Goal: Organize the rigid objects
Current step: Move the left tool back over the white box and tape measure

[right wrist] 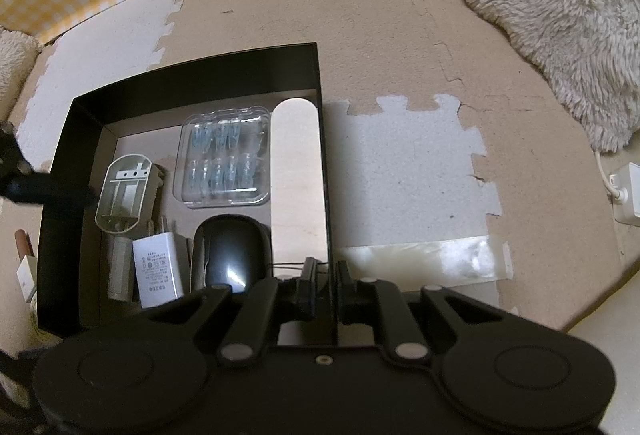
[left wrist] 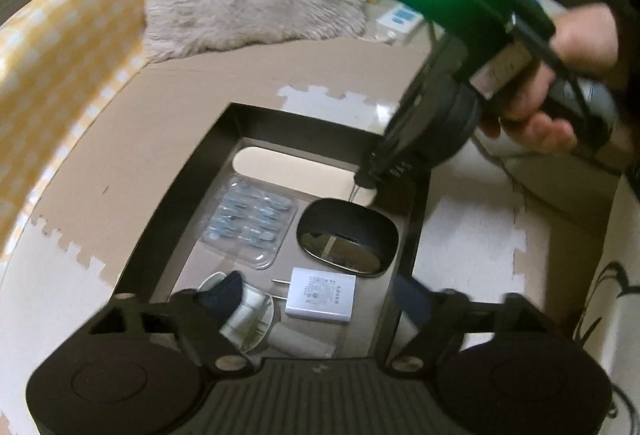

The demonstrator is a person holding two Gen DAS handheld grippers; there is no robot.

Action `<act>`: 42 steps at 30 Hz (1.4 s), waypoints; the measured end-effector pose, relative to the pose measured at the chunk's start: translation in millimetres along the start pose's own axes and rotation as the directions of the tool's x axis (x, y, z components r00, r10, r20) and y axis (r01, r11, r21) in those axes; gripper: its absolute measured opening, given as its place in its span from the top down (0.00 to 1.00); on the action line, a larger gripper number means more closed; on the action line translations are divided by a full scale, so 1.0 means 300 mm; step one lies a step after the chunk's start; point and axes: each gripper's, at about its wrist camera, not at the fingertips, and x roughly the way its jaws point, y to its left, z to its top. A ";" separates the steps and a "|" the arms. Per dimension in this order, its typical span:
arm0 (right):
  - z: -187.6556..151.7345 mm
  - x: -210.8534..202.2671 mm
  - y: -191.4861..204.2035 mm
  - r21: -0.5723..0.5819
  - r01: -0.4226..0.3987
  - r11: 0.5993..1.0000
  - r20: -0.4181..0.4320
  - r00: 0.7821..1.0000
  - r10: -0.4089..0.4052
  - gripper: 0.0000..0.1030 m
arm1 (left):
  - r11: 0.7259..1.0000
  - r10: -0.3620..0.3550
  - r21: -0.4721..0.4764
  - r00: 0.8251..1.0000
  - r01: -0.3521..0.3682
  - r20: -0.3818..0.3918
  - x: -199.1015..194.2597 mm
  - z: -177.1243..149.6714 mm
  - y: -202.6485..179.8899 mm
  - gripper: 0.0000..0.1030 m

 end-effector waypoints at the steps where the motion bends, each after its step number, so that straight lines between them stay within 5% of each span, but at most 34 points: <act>1: 0.000 0.000 0.000 0.001 -0.001 1.000 0.000 1.000 0.001 0.89 | 1.000 -0.002 -0.014 1.000 0.002 0.008 -0.012 -0.002 0.005 0.09; 15: -0.001 0.001 -0.007 -0.002 0.000 1.000 0.000 1.000 0.000 0.89 | 0.993 0.063 -0.105 0.996 -0.057 0.055 -0.143 -0.021 -0.029 0.00; 23: -0.001 0.002 -0.007 -0.003 0.001 1.000 0.000 1.000 -0.001 0.89 | 0.967 0.131 -0.234 0.985 -0.102 0.111 -0.237 -0.041 -0.045 0.00; 33: -0.002 0.001 -0.007 -0.005 0.003 1.000 0.001 1.000 -0.003 0.89 | 0.875 0.290 -0.450 0.936 -0.176 0.198 -0.395 -0.094 -0.011 0.00; 42: -0.004 0.001 -0.003 -0.007 0.005 1.000 0.001 1.000 -0.005 0.89 | 0.753 0.421 -0.608 0.894 -0.251 0.152 -0.445 -0.247 0.068 0.00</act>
